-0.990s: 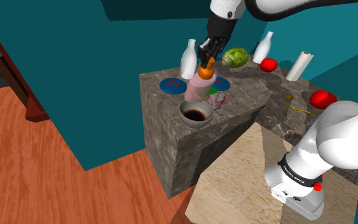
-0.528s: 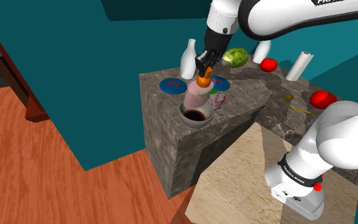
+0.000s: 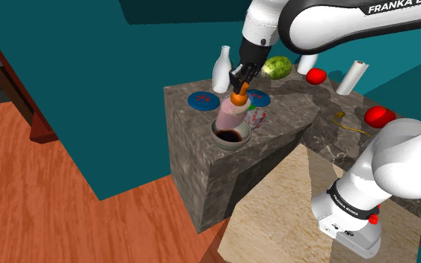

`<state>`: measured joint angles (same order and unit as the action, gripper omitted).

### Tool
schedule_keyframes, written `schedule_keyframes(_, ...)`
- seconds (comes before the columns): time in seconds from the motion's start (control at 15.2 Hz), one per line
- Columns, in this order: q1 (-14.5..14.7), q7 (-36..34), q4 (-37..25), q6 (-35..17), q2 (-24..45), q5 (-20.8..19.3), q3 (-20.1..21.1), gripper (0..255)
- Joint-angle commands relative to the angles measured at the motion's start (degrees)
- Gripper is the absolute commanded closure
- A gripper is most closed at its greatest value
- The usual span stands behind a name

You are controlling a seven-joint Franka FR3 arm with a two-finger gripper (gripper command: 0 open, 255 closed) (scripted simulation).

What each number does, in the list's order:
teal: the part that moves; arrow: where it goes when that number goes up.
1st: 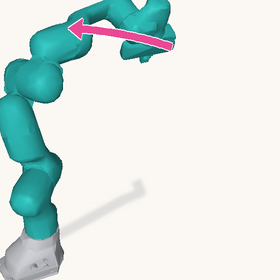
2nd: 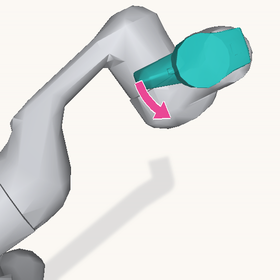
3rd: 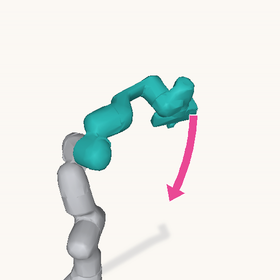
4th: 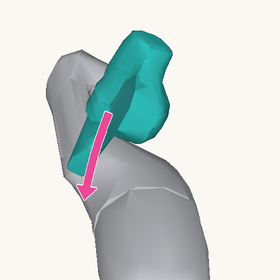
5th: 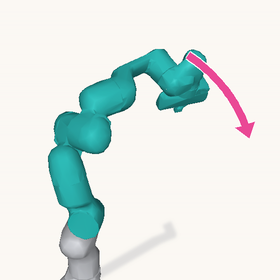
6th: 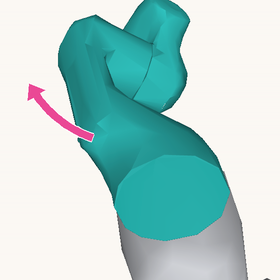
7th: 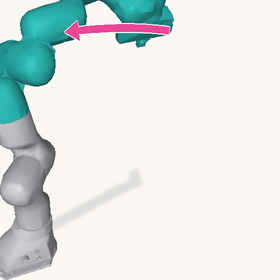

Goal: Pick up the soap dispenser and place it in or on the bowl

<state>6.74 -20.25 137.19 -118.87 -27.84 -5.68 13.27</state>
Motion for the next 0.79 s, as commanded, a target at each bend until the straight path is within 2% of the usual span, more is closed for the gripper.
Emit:
schedule_keyframes(0.0,0.0,0.0,0.0,0.0,0.0,0.0,0.0,0)
schedule_keyframes(0.33,0.0,0.0,0.0,0.0,0.0,0.0,0.0,0)
schedule_keyframes(0.59,0.5,0.5,-5.5,7.6,-2.1,0.8,0.1,0)
schedule_keyframes(0.73,0.6,0.5,-5.5,7.6,-2.1,0.8,0.1,0)
